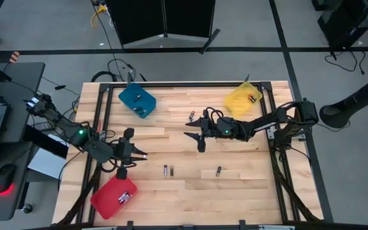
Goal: Sort batteries
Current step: Put the bottom right black silver battery into the red bin
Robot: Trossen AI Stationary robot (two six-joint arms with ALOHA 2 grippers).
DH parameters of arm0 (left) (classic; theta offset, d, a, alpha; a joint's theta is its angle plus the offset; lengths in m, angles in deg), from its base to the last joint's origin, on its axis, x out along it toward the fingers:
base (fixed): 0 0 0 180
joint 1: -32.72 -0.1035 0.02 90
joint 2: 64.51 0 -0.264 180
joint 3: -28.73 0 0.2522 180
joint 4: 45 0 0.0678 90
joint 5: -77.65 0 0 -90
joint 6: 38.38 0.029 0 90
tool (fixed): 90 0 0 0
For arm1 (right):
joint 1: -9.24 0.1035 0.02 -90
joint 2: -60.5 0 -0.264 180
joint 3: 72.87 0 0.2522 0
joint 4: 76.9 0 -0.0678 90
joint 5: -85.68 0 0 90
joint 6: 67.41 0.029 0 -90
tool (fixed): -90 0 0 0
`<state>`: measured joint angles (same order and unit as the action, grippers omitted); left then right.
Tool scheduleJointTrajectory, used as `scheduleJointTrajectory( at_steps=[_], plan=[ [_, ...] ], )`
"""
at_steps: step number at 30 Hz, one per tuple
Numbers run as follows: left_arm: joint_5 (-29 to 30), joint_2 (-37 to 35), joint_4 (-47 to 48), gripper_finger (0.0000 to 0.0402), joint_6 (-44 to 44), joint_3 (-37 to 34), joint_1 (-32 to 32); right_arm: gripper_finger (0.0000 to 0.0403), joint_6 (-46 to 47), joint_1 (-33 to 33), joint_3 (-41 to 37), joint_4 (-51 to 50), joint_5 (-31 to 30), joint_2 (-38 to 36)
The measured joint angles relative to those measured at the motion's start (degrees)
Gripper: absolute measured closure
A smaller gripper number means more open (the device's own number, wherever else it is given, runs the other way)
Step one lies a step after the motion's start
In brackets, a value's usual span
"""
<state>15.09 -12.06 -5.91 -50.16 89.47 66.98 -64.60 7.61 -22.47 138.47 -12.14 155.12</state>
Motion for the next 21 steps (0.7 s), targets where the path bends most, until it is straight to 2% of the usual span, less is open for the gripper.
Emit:
scheduleJointTrajectory(
  at_steps=[5, 10, 16, 21],
  plan=[
    [0.4, 0.2, 2.2, 0.0349, -2.1, 0.0, 0.0, 0.0195, 0.0, 0.0, 0.0, 0.0, 0.0, 0.0],
    [2.5, 2.9, 11.3, 0.0349, -9.6, 0.1, -1.0, 0.0196, 0.0, 0.0, 0.0, 0.0, 0.0, 0.0],
    [-3.9, 7.8, 19.0, 0.0349, -18.5, 0.2, 2.3, 0.0194, 0.0, 0.0, 0.0, 0.0, 0.0, 0.0],
    [-8.7, 12.3, 22.4, 0.0349, -23.1, 3.6, 6.9, 0.0196, 0.0, 0.0, 0.0, 0.0, 0.0, 0.0]
  ],
)
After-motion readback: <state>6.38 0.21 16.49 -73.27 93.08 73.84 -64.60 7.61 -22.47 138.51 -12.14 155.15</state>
